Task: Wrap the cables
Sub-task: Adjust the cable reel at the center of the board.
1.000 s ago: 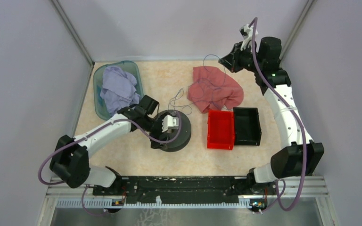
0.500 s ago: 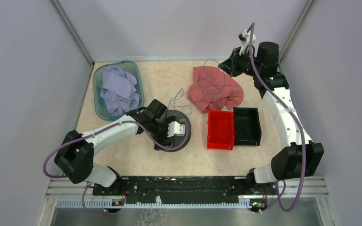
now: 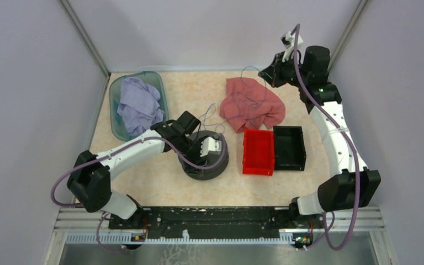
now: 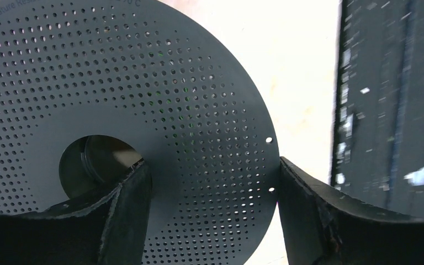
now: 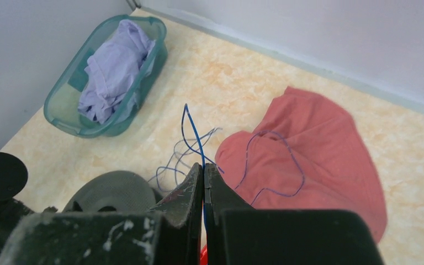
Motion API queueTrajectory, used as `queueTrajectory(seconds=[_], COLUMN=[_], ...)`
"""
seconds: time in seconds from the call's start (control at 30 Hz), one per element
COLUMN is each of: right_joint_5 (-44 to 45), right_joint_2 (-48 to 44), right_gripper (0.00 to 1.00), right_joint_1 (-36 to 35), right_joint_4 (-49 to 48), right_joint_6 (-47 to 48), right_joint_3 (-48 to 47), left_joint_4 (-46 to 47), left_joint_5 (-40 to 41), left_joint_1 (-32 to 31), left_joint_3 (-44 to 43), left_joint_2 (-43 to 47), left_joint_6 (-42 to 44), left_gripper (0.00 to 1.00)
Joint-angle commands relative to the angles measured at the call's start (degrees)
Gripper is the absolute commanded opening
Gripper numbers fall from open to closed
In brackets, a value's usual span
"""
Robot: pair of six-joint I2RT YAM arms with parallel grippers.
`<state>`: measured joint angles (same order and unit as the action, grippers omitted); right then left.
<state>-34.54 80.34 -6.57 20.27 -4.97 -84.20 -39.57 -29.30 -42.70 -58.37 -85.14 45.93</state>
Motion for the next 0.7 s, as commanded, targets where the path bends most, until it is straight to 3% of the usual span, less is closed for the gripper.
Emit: queueTrajectory(seconds=[0.0,0.1,0.27,0.47,0.67], right_joint_5=[2.5,2.8,5.0,8.7,9.7], right_joint_2=[0.1,1.0,2.0,3.4,5.0], right_gripper=[0.00,0.00,0.00,0.00,0.00], right_joint_1=[0.3,0.3,0.3,0.3,0.3], right_joint_4=[0.2,0.4,0.2,0.1,0.0], right_joint_6=[3.3,3.8,4.7,5.0,4.6], right_joint_3=[-8.5,-10.9,-12.4,-14.3,-15.4], left_joint_4=[-3.5,-0.1,9.4,25.6,55.5], left_joint_5=[-13.2,-22.1,-33.8,-40.7,-43.8], left_joint_1=[1.4,3.9,10.6,16.5,21.1], left_joint_3=[-6.4,-7.2,-5.5,0.8,10.7], left_joint_2=[2.2,4.5,6.7,8.0,6.1], left_joint_6=[-7.4,-13.2,-29.8,-51.7,-79.0], left_gripper=[0.29,0.27,0.21,0.20,0.15])
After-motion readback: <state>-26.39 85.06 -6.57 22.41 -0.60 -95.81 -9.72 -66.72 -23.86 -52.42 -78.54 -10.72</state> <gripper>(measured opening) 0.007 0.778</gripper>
